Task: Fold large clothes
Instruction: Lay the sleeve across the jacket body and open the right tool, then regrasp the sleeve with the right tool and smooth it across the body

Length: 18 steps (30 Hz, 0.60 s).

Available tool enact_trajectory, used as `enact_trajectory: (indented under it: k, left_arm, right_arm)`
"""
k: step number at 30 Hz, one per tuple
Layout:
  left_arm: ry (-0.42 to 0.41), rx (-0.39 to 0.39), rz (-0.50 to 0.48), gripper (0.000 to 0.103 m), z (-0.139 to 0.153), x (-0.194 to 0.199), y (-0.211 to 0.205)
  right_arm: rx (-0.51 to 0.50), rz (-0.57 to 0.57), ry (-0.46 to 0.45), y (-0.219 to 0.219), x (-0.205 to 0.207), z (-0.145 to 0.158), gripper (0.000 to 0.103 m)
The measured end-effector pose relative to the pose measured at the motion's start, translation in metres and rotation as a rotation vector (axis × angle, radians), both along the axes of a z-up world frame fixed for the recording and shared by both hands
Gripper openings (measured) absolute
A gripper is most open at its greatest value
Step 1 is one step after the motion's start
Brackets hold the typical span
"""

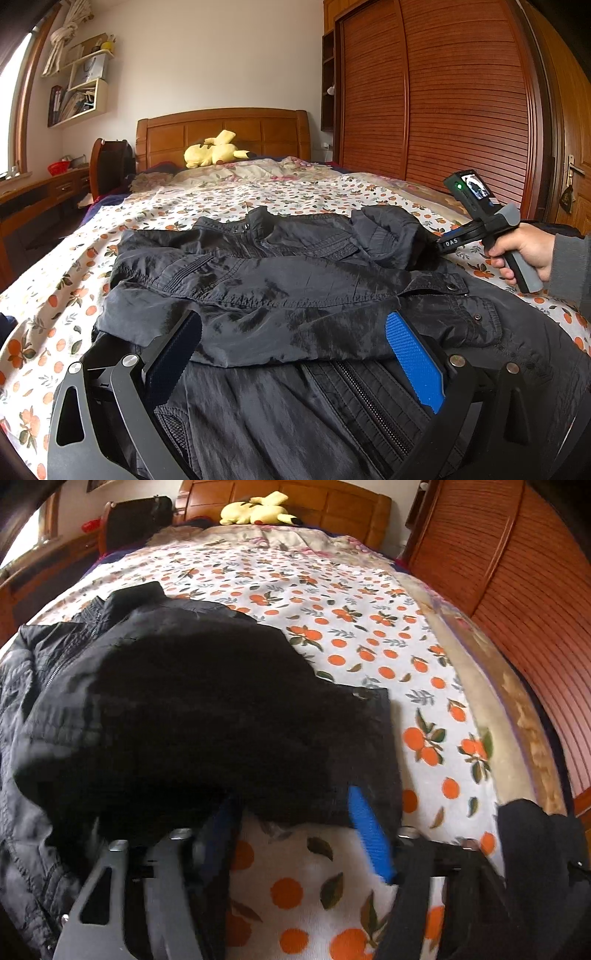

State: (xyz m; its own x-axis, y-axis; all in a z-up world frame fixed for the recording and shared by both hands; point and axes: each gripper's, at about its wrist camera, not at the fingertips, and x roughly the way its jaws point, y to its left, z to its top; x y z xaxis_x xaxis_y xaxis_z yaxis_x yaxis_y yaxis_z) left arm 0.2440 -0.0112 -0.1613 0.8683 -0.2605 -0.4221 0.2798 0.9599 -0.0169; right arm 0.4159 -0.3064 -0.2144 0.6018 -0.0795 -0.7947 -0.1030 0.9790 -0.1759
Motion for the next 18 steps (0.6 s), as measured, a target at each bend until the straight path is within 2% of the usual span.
enact_trajectory:
  k: [2,6,13,18]
  left_arm:
    - [-0.002,0.000,0.001,0.100,0.000,0.000,0.000]
    - [-0.004,0.000,0.003,0.100,0.002,-0.006,0.003]
    - [-0.009,0.003,0.000,0.100,0.008,-0.019,0.008]
    - [-0.012,0.011,0.008,0.100,0.014,-0.030,0.017]
  right_arm:
    - [0.033,0.020,0.020,0.004,0.003,-0.001,0.002]
    - [0.004,0.030,-0.031,0.014,-0.001,0.010,0.000]
    - [0.029,0.040,-0.228,0.026,-0.027,0.068,0.000]
    - [0.042,0.111,-0.295,0.056,-0.046,0.100,0.000]
